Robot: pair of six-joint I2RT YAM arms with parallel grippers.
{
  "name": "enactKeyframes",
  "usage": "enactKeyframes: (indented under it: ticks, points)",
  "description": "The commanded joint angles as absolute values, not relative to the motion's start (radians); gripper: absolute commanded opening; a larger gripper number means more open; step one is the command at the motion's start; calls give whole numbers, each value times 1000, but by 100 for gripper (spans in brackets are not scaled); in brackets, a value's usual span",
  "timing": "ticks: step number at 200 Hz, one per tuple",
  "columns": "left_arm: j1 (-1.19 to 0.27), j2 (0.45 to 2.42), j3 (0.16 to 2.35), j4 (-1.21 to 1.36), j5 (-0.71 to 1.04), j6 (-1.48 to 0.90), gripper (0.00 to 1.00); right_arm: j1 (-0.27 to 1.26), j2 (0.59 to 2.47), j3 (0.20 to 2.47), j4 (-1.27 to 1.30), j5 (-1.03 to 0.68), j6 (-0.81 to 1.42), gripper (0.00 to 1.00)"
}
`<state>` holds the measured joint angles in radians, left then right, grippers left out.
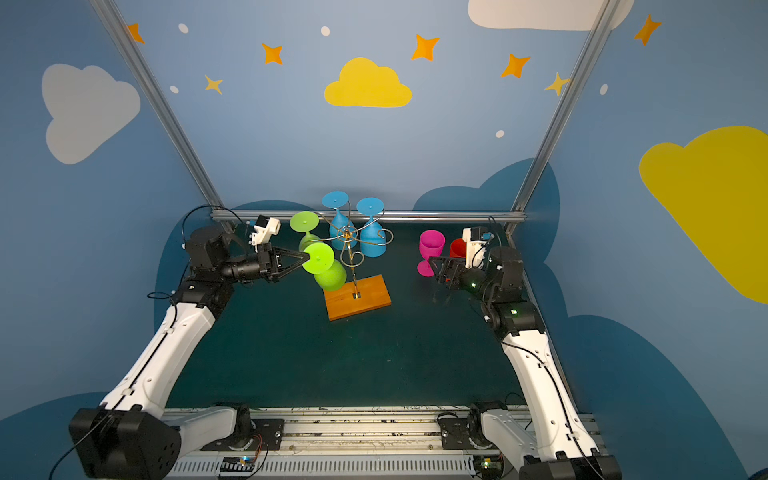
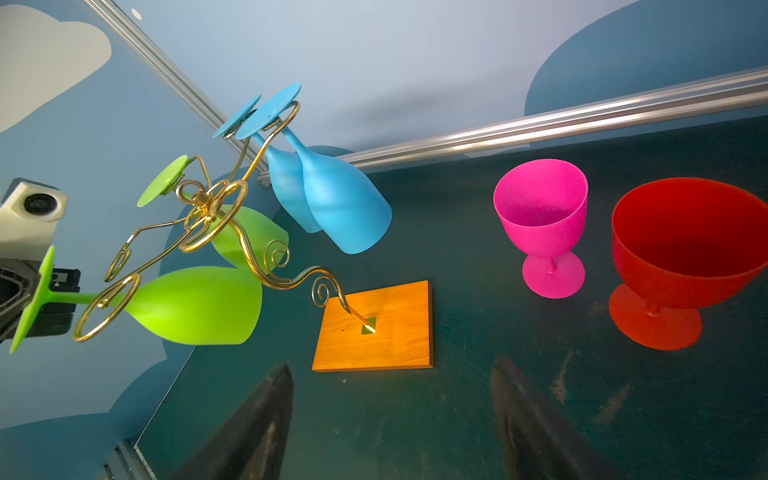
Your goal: Take the wine glass off the wine glass rack
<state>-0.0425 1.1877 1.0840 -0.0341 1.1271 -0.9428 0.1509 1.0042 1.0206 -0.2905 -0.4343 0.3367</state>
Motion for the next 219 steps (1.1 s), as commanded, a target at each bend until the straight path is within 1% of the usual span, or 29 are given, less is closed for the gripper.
enactKeyframes:
  ticks: [1,30,63,94,124,136,163,201,219]
  points:
    - [-16,1133,1071,-104,1148,-883,3,155,981,1009,-297,-434,330,75]
    - [59,1070,1036,-153,1159,-873,3,156,982,1010,-297,-436,327,74]
    - [197,991,1020,-236,1173,-835,3,156,986,1012,-293,-442,325,75]
    - [275,978,1123,-408,1132,-704,3,155,996,1036,-309,-449,309,75]
    - [347,998,1237,-498,1067,-669,3,154,1002,1054,-321,-448,285,75]
    - [375,1004,1273,-496,1043,-679,3,153,1002,1060,-320,-448,279,75]
    - [425,1019,1317,-389,1046,-766,3,153,1003,1066,-316,-454,267,75]
    - [434,1065,1317,32,1097,-1066,3,153,999,1090,-309,-429,254,75]
    - [427,1091,1354,125,1091,-1141,3,153,994,1105,-292,-429,254,75]
